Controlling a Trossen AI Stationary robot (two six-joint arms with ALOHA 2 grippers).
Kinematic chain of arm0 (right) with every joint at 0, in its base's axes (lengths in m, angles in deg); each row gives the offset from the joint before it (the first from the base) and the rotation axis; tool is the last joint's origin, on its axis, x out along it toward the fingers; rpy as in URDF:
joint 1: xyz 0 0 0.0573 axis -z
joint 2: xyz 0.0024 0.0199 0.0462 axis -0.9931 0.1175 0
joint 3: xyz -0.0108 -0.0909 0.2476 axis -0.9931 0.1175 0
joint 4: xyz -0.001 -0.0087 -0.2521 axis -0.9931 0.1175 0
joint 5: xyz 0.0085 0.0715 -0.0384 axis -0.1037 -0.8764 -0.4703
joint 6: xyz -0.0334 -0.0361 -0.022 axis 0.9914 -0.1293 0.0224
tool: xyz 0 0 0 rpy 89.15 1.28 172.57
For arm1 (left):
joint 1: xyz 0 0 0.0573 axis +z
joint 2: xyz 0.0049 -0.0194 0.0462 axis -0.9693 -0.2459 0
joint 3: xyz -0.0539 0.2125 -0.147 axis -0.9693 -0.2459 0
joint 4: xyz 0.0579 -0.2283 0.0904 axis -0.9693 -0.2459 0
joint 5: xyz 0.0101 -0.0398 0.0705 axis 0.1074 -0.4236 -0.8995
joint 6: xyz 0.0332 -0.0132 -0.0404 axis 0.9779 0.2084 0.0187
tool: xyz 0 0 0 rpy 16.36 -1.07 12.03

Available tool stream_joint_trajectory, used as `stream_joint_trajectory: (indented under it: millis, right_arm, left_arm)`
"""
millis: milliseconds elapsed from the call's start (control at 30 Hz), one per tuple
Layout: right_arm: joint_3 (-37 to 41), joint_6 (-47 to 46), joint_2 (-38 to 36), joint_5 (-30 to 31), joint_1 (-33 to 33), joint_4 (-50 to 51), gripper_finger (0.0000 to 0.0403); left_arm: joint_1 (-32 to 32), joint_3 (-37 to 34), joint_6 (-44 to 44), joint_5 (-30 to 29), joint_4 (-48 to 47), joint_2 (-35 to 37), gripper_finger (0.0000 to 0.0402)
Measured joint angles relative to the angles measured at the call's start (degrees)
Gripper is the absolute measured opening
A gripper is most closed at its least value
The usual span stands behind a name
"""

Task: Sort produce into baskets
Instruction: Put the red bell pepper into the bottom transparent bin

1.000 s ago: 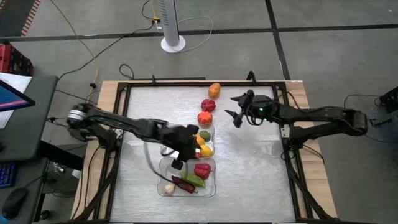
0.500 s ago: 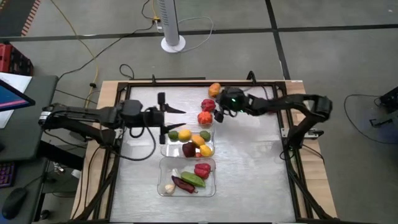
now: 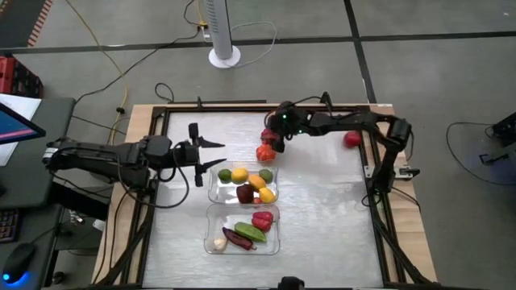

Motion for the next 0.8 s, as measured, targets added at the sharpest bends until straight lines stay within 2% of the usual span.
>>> stream_joint_trajectory:
  millis: [133,367,600,800]
  right_arm:
    - [0.5,-0.1,1.0,-4.8,1.4,-1.7,0.0394]
    - [1.3,0.2,6.6,-5.7,1.6,-3.8,0.0381]
    - [1.3,0.2,8.2,-4.0,1.5,-3.4,0.0363]
    - [1.3,1.7,3.9,1.4,0.8,1.3,0.0339]
  left_arm:
    - [0.0,-0.1,-2.4,0.1,-3.0,1.6,0.0178]
    - [-0.1,-0.1,-5.7,1.6,-3.6,1.6,0.0178]
    - [-0.6,-0.1,-6.5,1.7,-3.9,1.6,0.0178]
    - [-0.6,-0.1,-6.0,1.7,-3.9,1.6,0.0178]
